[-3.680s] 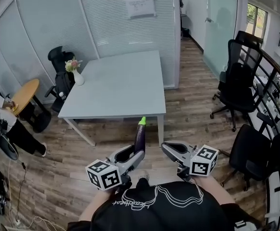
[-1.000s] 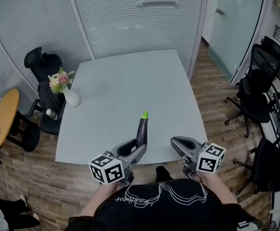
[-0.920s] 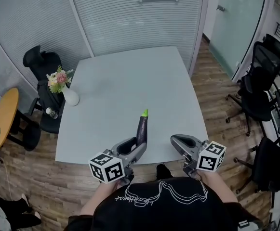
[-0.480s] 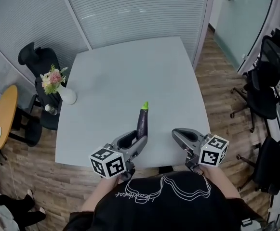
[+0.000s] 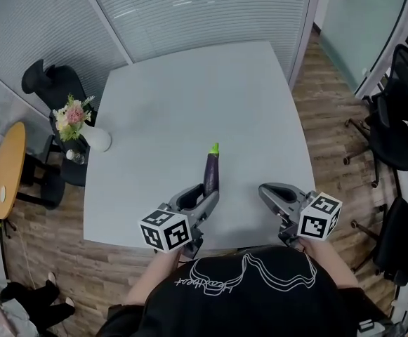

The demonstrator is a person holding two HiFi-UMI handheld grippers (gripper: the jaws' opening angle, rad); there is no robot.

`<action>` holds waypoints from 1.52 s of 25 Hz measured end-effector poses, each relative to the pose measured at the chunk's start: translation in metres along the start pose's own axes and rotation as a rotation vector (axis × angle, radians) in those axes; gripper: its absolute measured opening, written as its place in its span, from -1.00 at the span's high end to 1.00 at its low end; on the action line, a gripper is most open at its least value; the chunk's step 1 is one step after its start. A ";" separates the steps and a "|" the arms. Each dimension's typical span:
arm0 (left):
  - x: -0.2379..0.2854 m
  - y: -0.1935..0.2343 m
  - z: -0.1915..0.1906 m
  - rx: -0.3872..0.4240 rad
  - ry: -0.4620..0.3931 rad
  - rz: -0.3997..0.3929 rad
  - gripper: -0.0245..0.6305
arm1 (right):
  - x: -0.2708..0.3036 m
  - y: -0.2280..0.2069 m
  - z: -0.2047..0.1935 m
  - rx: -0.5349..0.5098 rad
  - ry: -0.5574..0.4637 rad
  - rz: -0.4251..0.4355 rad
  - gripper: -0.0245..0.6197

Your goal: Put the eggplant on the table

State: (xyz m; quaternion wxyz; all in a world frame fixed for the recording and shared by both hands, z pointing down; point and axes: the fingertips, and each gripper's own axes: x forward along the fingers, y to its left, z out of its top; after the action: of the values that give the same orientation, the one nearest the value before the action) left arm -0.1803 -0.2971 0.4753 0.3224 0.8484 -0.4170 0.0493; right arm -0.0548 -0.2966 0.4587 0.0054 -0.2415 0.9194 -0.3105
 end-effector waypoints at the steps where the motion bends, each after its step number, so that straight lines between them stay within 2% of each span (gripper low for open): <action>1: 0.003 0.006 -0.001 -0.005 0.004 0.006 0.30 | 0.003 -0.002 -0.001 0.002 0.005 -0.001 0.90; 9: 0.034 0.042 -0.017 -0.018 0.063 0.060 0.30 | 0.014 -0.023 -0.005 0.013 0.033 -0.014 0.90; 26: 0.079 0.103 -0.087 -0.080 0.224 0.149 0.30 | 0.012 -0.059 -0.020 0.063 0.076 -0.069 0.90; 38: 0.088 0.119 -0.114 -0.054 0.293 0.186 0.30 | 0.002 -0.070 -0.033 0.133 0.065 -0.088 0.90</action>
State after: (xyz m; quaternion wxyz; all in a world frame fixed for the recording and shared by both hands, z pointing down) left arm -0.1904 -0.3423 0.6569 0.3963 0.7809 -0.4435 0.1909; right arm -0.0312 -0.3271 0.5253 -0.0220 -0.2706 0.8848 -0.3787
